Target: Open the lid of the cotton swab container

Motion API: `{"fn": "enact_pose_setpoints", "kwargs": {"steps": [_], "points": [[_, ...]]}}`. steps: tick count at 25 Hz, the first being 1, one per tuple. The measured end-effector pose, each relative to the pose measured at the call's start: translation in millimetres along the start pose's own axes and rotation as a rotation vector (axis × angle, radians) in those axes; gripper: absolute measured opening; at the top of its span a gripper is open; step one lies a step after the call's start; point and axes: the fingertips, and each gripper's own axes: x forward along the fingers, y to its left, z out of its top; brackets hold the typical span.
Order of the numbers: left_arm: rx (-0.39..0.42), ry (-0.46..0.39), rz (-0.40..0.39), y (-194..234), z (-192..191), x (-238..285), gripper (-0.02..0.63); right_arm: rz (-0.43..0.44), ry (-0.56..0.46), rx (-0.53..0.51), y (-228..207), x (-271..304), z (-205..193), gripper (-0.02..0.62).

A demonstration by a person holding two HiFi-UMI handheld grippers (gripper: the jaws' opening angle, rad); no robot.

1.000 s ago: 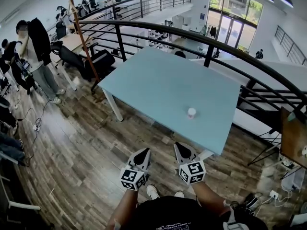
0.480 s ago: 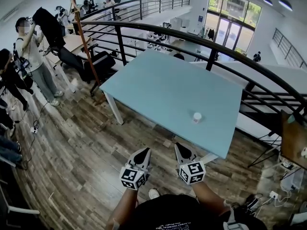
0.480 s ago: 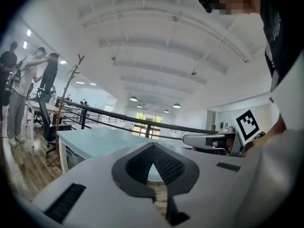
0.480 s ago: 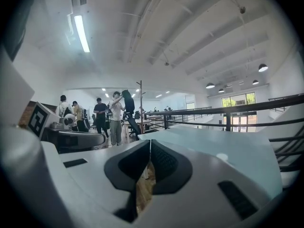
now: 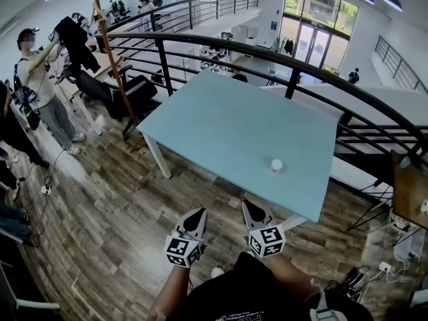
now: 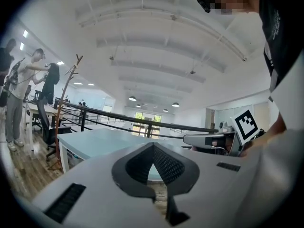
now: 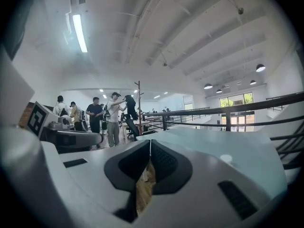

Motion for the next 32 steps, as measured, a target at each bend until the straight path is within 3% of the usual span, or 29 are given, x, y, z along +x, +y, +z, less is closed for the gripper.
{"fn": "enact_pose_setpoints", "kwargs": {"steps": [14,32], "points": [[0.003,0.023,0.009,33.9,2.4,78.8,0.012,-0.025,-0.022,0.006,-60.8,61.8,14.2,0.020],[0.008,0.106,-0.029,28.3,22.5,243.1,0.011,-0.008,-0.023,0.054,-205.1,119.3,31.8,0.020]]}}
